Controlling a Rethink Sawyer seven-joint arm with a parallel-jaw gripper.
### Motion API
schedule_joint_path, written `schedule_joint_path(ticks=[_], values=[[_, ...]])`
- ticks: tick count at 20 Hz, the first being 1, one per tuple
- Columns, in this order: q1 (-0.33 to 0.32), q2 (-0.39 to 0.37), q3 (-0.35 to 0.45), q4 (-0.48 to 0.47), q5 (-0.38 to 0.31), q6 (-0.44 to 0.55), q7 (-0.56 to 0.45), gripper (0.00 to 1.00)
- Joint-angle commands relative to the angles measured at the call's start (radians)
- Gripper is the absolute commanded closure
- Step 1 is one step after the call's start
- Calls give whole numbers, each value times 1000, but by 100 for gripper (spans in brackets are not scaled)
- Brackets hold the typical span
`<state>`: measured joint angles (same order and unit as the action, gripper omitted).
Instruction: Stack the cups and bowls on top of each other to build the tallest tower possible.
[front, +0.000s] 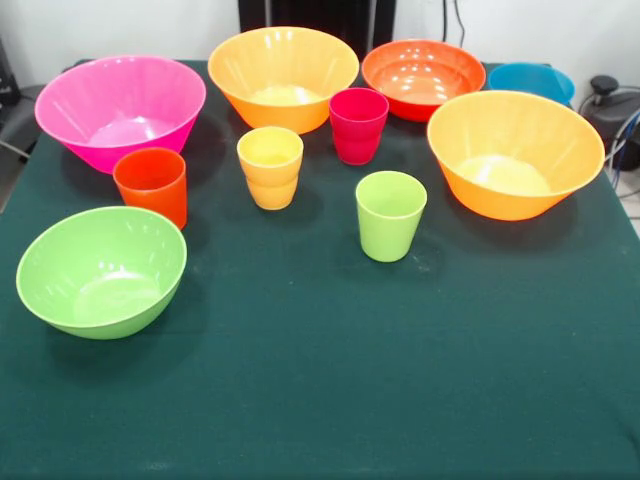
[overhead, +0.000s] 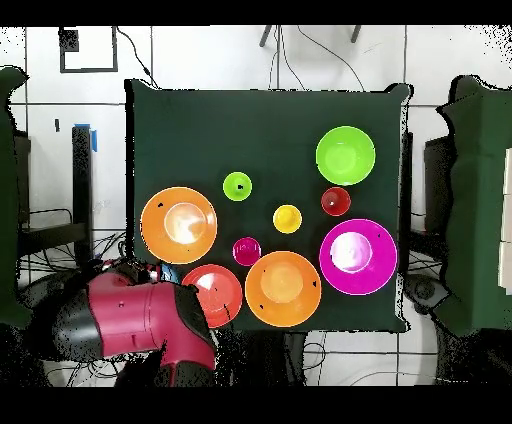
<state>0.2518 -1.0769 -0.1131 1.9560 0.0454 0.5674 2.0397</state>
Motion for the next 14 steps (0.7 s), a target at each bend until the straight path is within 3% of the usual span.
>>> schedule_joint_path(ticks=[1,10,14], values=[[54,199,-36,-186,24,101,323,0],[82,314,-44,-327,57,125,443,0],[148,372,-106,-378,82,126,561,0]])
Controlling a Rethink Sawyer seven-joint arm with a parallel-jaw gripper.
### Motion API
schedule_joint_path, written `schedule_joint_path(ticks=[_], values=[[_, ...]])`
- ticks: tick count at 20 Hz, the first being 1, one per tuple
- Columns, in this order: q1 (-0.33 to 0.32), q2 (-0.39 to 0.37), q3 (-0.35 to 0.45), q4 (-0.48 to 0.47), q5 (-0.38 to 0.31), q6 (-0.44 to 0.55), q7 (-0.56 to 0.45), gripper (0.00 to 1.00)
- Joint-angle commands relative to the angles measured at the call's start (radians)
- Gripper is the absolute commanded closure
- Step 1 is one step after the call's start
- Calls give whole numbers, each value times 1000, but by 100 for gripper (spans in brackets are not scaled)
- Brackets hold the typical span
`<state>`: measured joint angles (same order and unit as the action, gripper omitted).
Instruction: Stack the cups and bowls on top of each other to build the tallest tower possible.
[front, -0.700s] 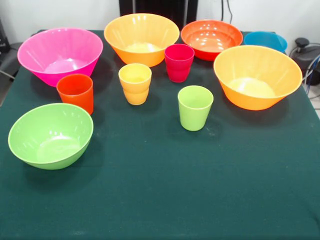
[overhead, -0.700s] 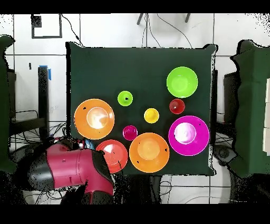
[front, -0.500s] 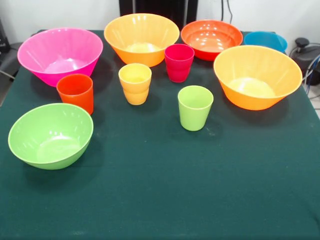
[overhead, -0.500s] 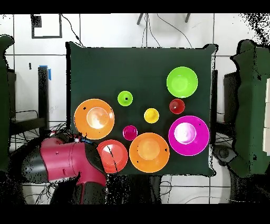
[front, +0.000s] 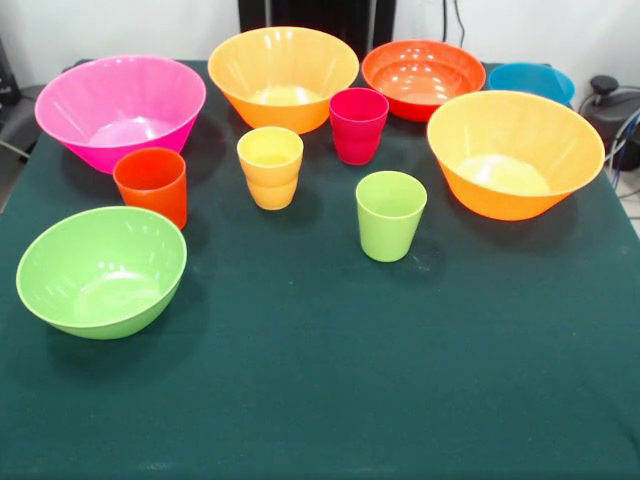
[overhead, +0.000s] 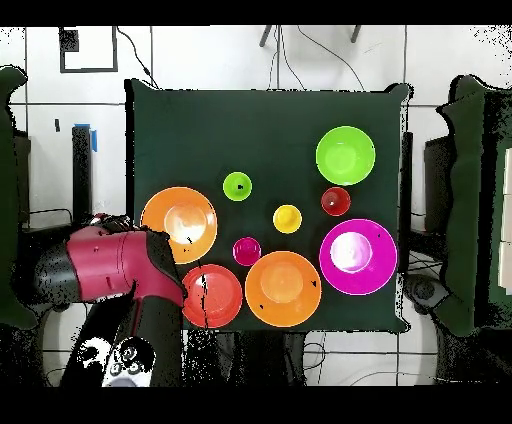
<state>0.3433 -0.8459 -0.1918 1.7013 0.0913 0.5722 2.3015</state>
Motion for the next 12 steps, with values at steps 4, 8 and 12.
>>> schedule_joint_path(ticks=[4,8,12], values=[[121,190,-94,-171,92,143,427,0],[168,252,-146,-232,159,174,543,0],[184,323,-171,-281,209,153,606,0]])
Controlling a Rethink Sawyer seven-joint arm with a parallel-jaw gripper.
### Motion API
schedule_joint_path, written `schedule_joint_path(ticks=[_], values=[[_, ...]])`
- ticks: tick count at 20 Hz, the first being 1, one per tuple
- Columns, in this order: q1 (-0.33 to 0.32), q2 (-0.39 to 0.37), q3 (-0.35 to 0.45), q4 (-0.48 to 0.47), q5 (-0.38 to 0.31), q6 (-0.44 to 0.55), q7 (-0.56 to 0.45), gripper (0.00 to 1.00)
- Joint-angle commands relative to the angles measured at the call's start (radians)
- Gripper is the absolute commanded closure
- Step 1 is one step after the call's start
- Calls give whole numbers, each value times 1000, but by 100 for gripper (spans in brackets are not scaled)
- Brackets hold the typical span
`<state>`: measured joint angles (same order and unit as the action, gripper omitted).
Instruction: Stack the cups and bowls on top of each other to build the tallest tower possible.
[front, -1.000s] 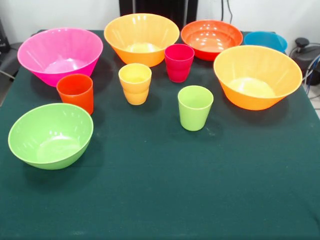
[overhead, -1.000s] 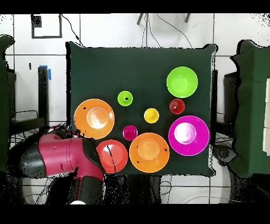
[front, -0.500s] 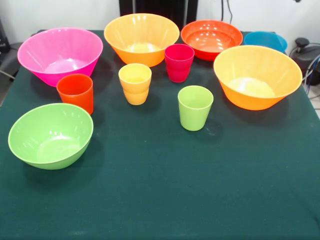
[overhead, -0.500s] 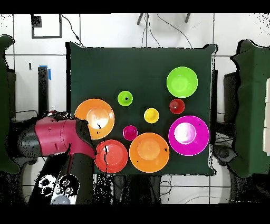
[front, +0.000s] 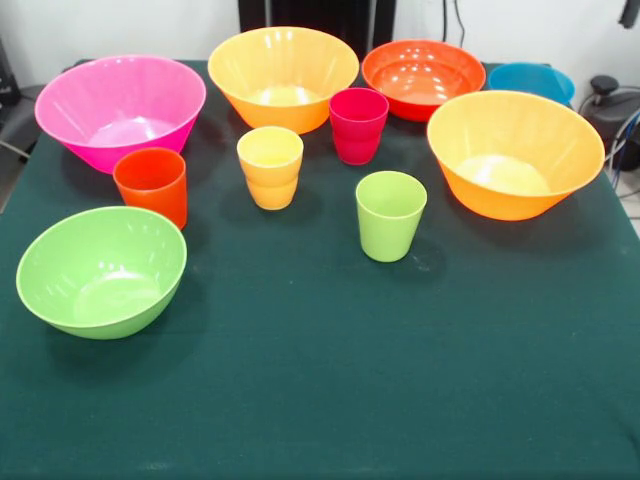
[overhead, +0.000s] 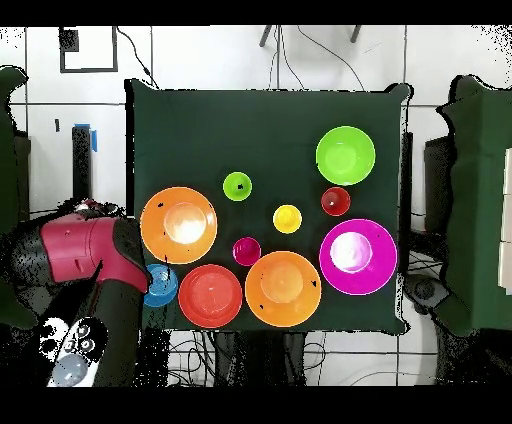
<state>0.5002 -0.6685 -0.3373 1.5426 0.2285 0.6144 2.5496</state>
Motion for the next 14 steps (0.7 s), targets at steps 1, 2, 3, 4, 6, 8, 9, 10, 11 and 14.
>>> schedule_joint_path(ticks=[1,2,3,4,6,8,9,10,11,14], values=[[29,160,-32,-138,76,109,363,0],[37,180,-41,-155,85,102,386,0],[39,196,-48,-169,90,92,398,0],[43,216,-52,-183,96,81,413,0],[39,244,-51,-205,99,68,419,0],[41,276,-64,-239,106,77,448,0],[40,292,-70,-256,106,77,453,0],[38,309,-74,-270,108,73,460,0],[37,324,-80,-285,110,67,465,0],[14,336,-73,-296,120,61,458,0]])
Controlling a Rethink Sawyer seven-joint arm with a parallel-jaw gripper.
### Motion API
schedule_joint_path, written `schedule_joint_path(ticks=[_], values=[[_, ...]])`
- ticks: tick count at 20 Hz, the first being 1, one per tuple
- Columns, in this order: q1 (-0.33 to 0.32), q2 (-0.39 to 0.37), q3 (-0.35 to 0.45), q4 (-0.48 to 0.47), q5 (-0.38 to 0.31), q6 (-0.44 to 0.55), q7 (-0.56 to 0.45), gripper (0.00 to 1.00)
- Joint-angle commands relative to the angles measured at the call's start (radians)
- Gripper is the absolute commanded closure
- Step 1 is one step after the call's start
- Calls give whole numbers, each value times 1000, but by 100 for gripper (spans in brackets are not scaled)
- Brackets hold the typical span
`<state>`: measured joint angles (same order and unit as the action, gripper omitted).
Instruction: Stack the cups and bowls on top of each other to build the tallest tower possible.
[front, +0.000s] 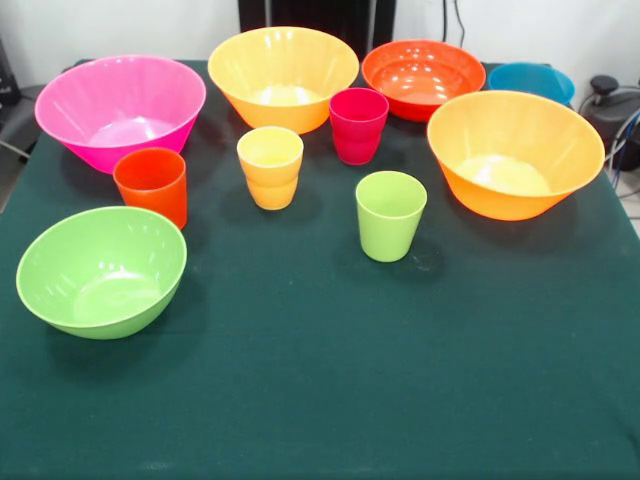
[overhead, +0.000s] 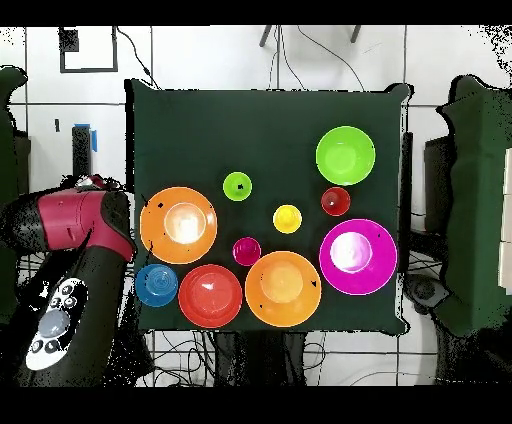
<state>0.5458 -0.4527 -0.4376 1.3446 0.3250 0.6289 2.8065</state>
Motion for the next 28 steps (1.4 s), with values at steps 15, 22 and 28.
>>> schedule_joint_path(ticks=[15,22,28], values=[[-76,130,38,-119,58,53,156,0],[-23,159,43,-42,109,-24,262,0],[-19,182,20,-44,152,-2,269,0]])
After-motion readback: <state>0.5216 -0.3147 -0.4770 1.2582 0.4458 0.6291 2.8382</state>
